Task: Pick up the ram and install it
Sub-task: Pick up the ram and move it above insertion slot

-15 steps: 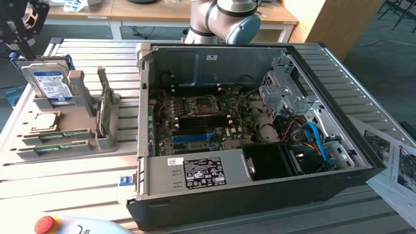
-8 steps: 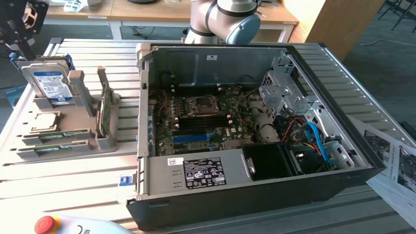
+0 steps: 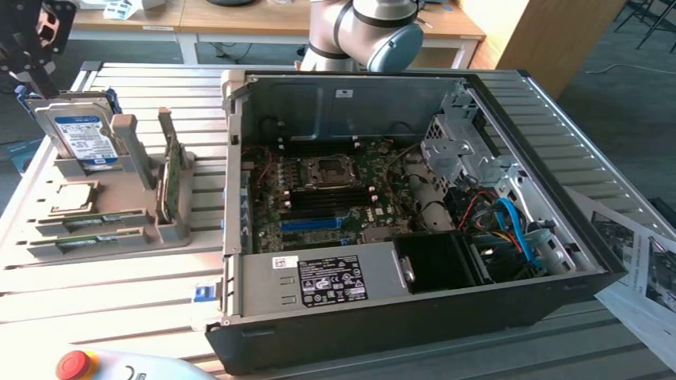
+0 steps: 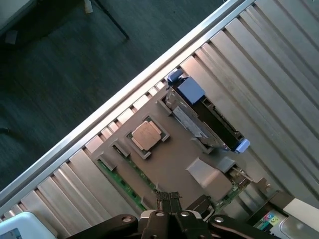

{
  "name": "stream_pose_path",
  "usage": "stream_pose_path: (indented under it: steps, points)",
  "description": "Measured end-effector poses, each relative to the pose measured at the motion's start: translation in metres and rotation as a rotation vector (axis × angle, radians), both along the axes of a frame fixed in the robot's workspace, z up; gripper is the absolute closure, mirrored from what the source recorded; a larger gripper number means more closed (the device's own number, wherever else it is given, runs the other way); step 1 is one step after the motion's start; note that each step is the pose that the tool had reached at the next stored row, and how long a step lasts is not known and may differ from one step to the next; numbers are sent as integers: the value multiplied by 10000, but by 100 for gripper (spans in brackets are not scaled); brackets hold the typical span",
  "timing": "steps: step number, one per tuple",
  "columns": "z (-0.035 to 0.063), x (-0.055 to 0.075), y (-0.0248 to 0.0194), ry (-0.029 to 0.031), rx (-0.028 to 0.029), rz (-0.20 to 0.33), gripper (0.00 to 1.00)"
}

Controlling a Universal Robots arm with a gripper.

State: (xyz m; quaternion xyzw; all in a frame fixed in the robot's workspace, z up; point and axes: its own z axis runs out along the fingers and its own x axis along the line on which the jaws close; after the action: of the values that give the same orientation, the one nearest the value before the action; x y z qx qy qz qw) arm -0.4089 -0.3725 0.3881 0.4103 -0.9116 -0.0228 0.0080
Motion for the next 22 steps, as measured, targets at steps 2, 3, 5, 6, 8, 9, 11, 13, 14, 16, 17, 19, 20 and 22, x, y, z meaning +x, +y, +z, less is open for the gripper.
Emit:
stream_pose_path:
  steps: [2, 3, 5, 6, 8, 9, 11, 13, 14, 16, 17, 19, 20, 22]
  points:
    - [0, 0, 0, 1, 0, 228, 89]
    - [0, 0, 0, 1, 0, 343, 89]
    - [0, 0, 0, 0, 0, 576, 89]
    - [0, 0, 0, 1, 0, 676, 89]
    - [0, 0, 0, 1, 0, 904, 89]
    - [0, 0, 0, 1, 0, 1013, 89]
    - [0, 0, 0, 1, 0, 1243, 89]
    - [0, 0, 0, 1, 0, 1456, 89]
    - [0, 0, 0, 1, 0, 1557, 89]
    - [-1, 0, 0, 1, 0, 1772, 89]
    - [-1, 0, 0, 0, 0, 1877, 89]
    - [0, 0, 0, 1, -1, 2092, 89]
    - [-1, 0, 0, 1, -1, 2199, 89]
    - [-1, 0, 0, 1, -1, 2415, 89]
